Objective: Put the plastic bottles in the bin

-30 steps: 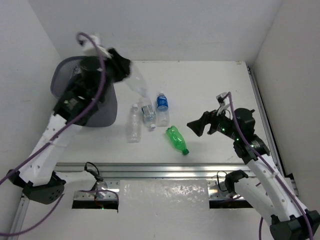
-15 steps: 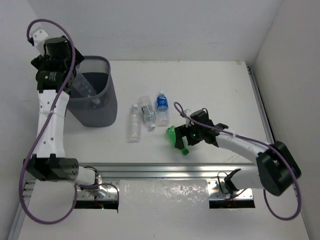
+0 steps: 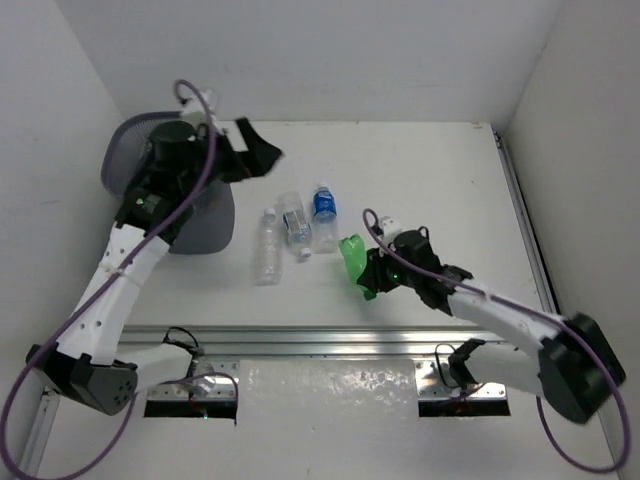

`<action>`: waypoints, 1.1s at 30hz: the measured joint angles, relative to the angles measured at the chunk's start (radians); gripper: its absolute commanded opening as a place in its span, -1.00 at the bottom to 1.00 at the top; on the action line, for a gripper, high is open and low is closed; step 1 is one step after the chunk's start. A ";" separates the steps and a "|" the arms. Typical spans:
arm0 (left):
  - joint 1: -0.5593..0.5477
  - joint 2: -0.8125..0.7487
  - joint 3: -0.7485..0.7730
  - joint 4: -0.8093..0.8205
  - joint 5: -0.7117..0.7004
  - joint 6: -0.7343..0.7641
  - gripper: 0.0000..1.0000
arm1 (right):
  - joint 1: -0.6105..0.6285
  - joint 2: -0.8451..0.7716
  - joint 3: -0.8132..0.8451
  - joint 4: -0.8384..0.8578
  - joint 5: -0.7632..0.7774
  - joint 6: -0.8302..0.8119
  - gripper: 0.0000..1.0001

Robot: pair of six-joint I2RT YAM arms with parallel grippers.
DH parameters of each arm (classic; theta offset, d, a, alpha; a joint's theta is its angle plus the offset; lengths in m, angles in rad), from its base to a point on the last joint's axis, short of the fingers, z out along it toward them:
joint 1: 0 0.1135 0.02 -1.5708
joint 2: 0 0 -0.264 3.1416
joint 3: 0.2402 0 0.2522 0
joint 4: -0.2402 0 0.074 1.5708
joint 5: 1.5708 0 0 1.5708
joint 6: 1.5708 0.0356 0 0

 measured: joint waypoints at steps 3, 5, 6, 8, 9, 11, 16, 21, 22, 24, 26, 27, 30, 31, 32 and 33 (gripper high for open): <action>-0.190 -0.023 -0.114 0.128 0.171 -0.014 1.00 | -0.005 -0.268 -0.106 0.063 -0.061 0.047 -0.68; -0.283 -0.019 -0.187 0.189 0.232 -0.026 0.99 | -0.006 -0.407 -0.123 0.083 -0.117 0.071 -0.67; -0.333 -0.016 -0.222 0.213 0.258 -0.030 0.99 | -0.008 -0.455 -0.121 0.100 -0.149 0.081 -0.67; -0.406 -0.002 -0.268 0.243 0.283 -0.038 0.99 | -0.008 -0.522 -0.095 0.117 -0.214 0.093 -0.67; -0.440 0.007 -0.282 0.257 0.290 -0.043 0.99 | -0.008 -0.538 -0.074 0.119 -0.246 0.098 -0.66; -0.484 0.024 -0.285 0.277 0.303 -0.049 0.96 | -0.008 -0.551 -0.040 0.122 -0.290 0.108 -0.65; -0.546 0.063 -0.282 0.346 0.317 -0.065 -0.79 | -0.008 -0.554 0.015 0.113 -0.378 0.122 -0.21; -0.555 0.085 -0.196 0.255 0.180 -0.046 -1.00 | -0.017 -0.555 0.024 0.093 -0.380 0.135 0.98; -0.555 0.085 -0.158 0.212 0.104 -0.045 -1.00 | -0.013 -0.562 0.024 0.082 -0.357 0.135 0.98; -0.554 0.089 -0.040 0.087 -0.104 -0.043 -1.00 | -0.011 -0.569 0.025 0.041 -0.288 0.137 0.98; -0.525 0.089 0.080 0.005 -0.306 -0.043 -1.00 | -0.011 -0.558 0.030 -0.010 -0.211 0.137 0.98; -0.486 0.089 0.148 -0.039 -0.385 -0.043 -1.00 | -0.011 -0.541 0.034 -0.032 -0.181 0.137 0.98; -0.298 0.088 0.293 -0.114 -0.547 -0.039 -0.91 | -0.012 -0.461 0.041 -0.081 -0.105 0.136 0.98; -0.225 0.088 0.326 -0.134 -0.608 -0.035 -0.83 | -0.012 -0.425 0.041 -0.093 -0.083 0.136 0.98; -0.156 0.089 0.352 -0.158 -0.664 -0.028 -0.72 | -0.012 -0.395 0.040 -0.099 -0.064 0.135 0.98; -0.106 0.090 0.370 -0.176 -0.708 -0.023 -0.28 | -0.012 -0.367 0.040 -0.099 -0.048 0.135 0.98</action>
